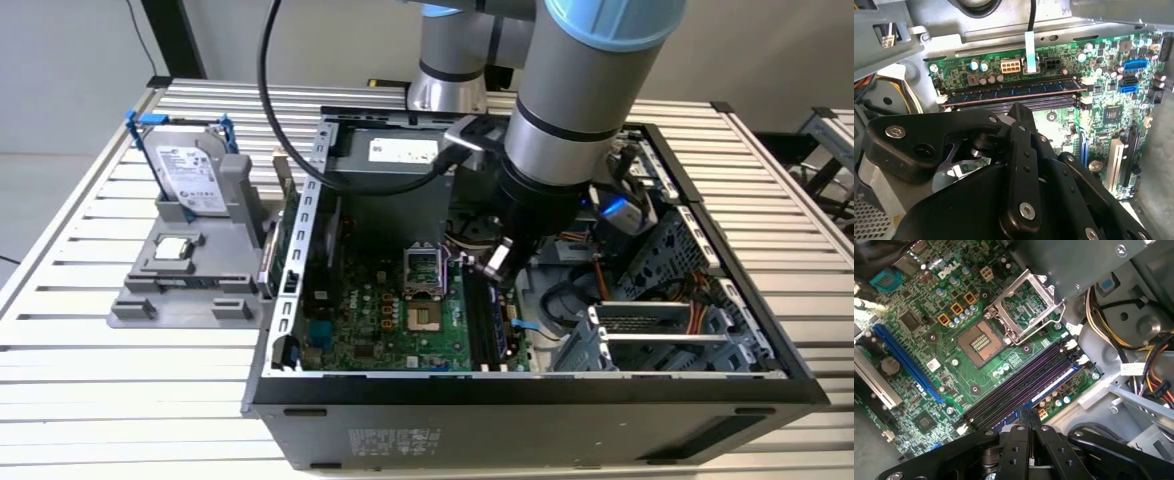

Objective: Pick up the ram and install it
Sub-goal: 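Press down the ram until it locks into place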

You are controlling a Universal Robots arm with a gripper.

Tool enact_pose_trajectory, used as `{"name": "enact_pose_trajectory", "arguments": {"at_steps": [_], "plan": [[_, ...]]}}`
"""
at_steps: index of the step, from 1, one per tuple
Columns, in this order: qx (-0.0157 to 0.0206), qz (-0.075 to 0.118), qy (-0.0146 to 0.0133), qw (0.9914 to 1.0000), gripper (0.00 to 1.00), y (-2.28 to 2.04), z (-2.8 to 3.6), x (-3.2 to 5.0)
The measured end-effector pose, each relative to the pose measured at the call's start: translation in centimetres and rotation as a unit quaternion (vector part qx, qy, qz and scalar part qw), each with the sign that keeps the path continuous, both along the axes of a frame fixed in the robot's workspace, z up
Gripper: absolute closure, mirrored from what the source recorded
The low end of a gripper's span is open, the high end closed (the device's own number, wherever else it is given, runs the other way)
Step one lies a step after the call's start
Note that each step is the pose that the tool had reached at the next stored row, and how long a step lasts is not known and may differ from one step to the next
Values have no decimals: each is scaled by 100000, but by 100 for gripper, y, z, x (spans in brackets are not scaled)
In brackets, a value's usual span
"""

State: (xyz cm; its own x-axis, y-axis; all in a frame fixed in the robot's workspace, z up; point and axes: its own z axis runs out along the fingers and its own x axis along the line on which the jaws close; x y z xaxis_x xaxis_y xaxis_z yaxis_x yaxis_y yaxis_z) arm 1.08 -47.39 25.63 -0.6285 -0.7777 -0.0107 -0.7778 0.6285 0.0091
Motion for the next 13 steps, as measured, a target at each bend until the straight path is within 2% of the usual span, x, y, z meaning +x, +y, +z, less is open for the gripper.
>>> {"name": "enact_pose_trajectory", "arguments": {"at_steps": [5, 10, 13], "plan": [[0, 2290, 3, 99974, 100, 3, 0, -1], [-1, 3541, -10, 99937, 100, 3, 0, -1], [0, 4771, -9, 99886, 100, 3, 0, 0]]}}
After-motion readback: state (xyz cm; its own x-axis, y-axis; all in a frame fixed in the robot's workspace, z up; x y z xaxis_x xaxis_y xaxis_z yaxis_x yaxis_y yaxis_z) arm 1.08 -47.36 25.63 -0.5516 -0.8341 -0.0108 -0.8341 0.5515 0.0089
